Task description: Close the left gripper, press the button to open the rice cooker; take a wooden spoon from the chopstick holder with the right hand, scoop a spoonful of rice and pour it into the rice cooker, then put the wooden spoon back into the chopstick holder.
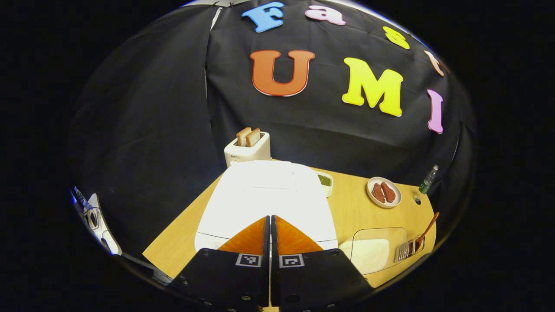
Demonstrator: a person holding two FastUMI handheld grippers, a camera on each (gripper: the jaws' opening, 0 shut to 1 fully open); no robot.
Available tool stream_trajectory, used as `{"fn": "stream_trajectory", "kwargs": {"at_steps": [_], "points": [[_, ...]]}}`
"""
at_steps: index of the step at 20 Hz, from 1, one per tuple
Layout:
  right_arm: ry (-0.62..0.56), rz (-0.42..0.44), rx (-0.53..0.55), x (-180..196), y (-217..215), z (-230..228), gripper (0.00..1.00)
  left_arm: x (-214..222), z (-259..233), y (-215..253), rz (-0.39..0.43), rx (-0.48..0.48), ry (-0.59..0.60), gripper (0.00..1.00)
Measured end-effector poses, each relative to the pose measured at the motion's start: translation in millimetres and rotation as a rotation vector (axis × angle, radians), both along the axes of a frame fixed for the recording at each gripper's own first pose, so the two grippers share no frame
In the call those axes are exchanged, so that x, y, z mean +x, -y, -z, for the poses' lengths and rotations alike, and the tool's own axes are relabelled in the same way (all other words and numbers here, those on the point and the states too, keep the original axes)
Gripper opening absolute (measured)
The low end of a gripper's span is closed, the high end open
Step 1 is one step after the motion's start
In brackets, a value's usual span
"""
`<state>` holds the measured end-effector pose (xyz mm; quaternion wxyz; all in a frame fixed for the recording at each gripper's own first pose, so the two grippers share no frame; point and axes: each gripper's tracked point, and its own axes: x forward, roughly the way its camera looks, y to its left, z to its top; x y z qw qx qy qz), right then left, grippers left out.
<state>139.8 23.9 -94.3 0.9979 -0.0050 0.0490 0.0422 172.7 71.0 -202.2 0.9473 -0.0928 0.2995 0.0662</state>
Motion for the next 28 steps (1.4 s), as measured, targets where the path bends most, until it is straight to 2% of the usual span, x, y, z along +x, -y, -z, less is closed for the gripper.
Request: {"fn": "stream_trajectory", "kwargs": {"at_steps": [5,8,13,17,23,24,27,28], "points": [[-0.033,0.006,0.014,10.5,0.7,14.9,1.0,9.8,19.7,0.2,0.006,-0.035,-0.05,0.0],[-0.033,0.003,0.024,13.6,0.0,16.4,1.0,6.1,31.6,-5.8,-0.014,0.003,-0.083,0.0],[-0.054,-0.009,0.031,21.4,-2.9,27.9,1.0,6.5,38.0,-3.6,0.003,0.028,-0.056,0.01],[-0.07,-0.021,0.025,25.2,-4.5,36.9,1.0,5.2,37.1,-3.0,-0.009,0.005,-0.056,0.01],[-0.097,-0.023,0.028,30.5,-0.5,58.4,1.0,1.0,2.6,-12.6,-0.056,0.006,0.019,0.01],[-0.107,-0.023,0.028,32.6,-0.3,63.7,1.0,-0.5,-11.8,-15.9,-0.067,0.012,0.06,0.07],[-0.147,-0.032,0.038,40.7,-2.0,84.5,1.0,-25.0,-34.8,-12.1,-0.073,-0.048,0.107,0.1],[-0.164,-0.035,0.047,43.7,-3.1,91.2,1.0,-30.5,-44.3,-6.2,-0.062,-0.067,0.164,0.1]]}}
